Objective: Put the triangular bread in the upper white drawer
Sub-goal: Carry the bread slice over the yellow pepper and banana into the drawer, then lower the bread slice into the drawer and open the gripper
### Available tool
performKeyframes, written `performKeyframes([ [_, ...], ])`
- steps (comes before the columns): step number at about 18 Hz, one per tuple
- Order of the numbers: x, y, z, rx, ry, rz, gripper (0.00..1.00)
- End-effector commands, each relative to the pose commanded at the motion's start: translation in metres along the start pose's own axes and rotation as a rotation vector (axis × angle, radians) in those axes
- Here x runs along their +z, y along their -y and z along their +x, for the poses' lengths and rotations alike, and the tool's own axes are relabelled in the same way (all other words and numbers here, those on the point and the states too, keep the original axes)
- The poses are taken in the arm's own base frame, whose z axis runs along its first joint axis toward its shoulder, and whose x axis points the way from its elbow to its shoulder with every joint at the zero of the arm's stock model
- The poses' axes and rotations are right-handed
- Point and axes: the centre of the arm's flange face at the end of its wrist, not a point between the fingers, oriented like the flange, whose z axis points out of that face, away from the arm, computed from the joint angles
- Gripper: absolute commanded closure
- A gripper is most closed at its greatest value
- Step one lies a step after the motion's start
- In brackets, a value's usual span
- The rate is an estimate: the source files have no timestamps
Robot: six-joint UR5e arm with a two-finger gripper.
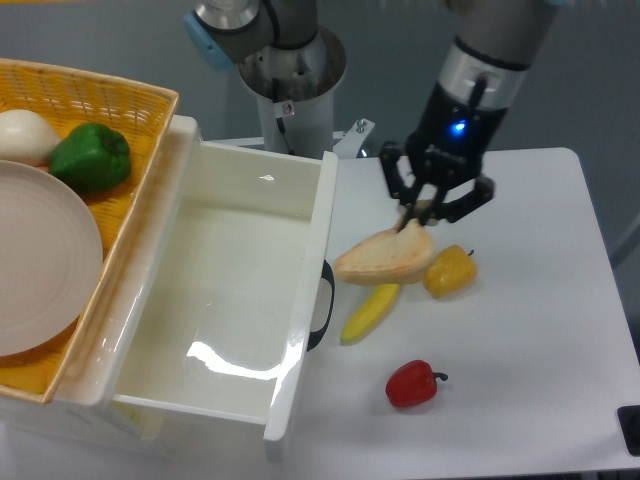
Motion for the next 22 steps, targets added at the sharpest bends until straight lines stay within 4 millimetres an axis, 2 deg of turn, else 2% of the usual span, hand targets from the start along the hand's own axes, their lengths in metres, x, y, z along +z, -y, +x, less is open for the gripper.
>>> performKeyframes([
  [9,0.048,0.029,0.062,0.114,-0.065,-0.034,1.00],
  [15,0.071,0.038,0.085,0.165,-0.089,-0.047,1.00],
  [17,0.076,0.037,0.087,0.166,-0.097,-0.053,0.93],
  [22,0.085,0.036,0.091,0.172,-0.107,-0.059,0.57],
])
